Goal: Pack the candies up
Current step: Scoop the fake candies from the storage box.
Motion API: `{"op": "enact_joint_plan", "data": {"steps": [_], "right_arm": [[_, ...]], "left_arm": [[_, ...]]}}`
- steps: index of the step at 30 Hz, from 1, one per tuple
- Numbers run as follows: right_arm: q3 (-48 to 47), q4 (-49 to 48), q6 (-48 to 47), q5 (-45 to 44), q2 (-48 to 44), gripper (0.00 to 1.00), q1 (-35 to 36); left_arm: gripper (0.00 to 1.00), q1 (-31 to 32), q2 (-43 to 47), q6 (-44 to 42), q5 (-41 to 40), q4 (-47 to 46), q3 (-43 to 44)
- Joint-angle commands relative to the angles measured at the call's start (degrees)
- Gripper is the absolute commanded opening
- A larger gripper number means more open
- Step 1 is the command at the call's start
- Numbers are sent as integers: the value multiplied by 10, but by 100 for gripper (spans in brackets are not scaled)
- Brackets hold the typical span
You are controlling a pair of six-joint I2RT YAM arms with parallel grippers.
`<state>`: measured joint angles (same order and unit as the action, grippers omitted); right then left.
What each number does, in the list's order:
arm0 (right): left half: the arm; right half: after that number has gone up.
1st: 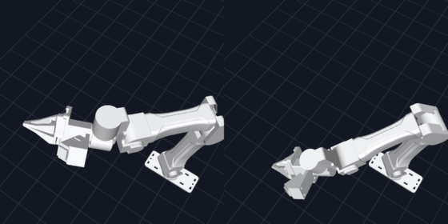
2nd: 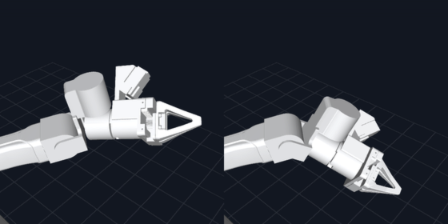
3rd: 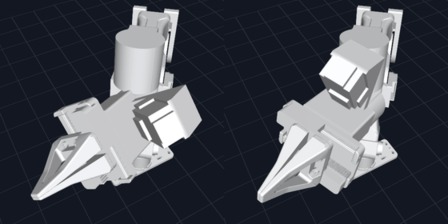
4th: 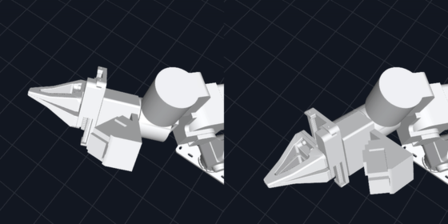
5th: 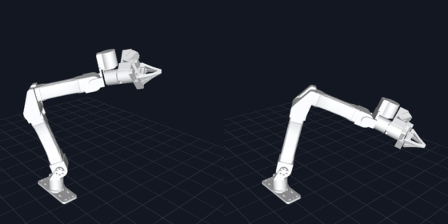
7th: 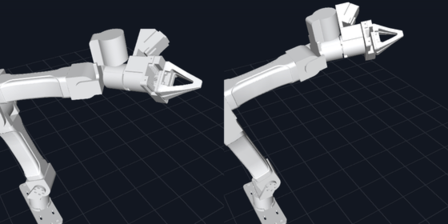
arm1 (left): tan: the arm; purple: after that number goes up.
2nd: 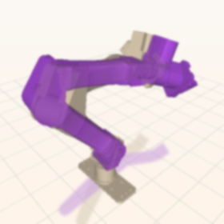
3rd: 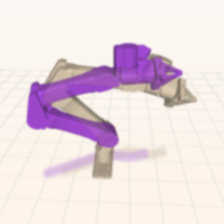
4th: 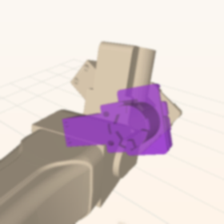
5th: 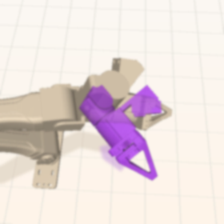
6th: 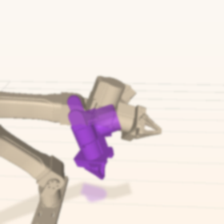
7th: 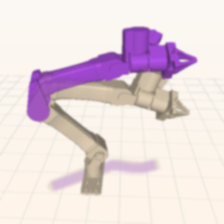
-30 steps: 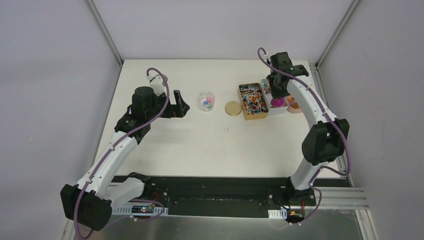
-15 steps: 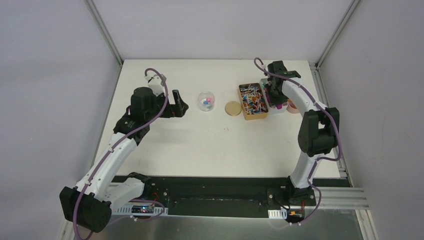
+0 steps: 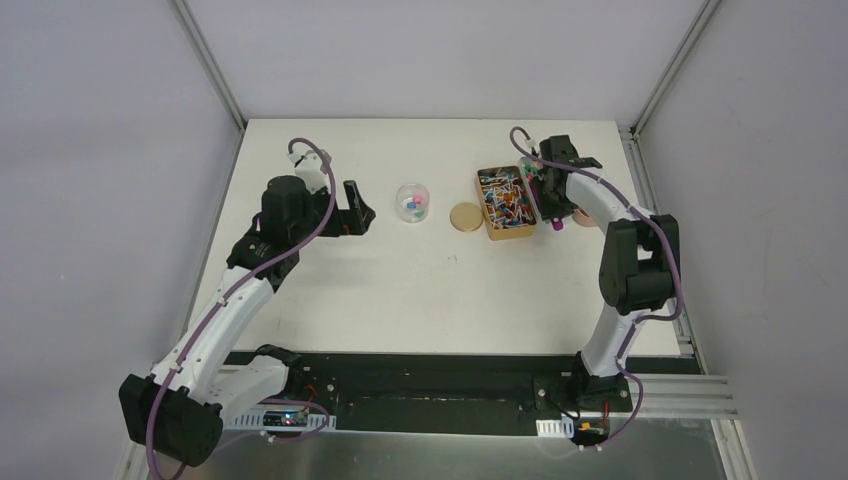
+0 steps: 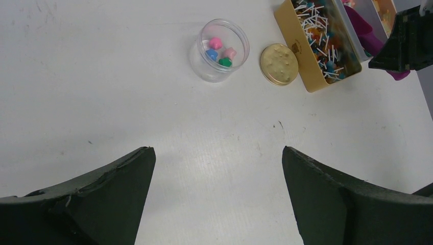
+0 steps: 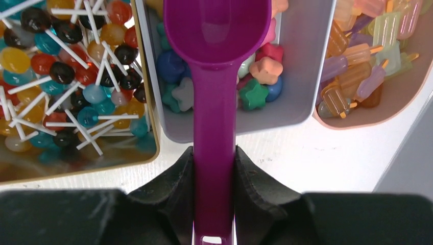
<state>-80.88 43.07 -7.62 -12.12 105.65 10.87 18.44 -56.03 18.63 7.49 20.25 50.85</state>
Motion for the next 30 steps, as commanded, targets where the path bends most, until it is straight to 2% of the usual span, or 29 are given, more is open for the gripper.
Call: {"op": "enact_joint_plan", "data": {"steps": [1,15,30], "right_arm": [[20,-40,0,23,-24,0,-4],[56,-101,-3,26,-31,0,-17],[118,-97,33,28,-89,0,-19]], "left_arm": [[99,5,16,-8,-13,-12,-1],[99,5,21,-7,-20,-12,-2],[99,5,29,-5,-23,-11,-4]]}}
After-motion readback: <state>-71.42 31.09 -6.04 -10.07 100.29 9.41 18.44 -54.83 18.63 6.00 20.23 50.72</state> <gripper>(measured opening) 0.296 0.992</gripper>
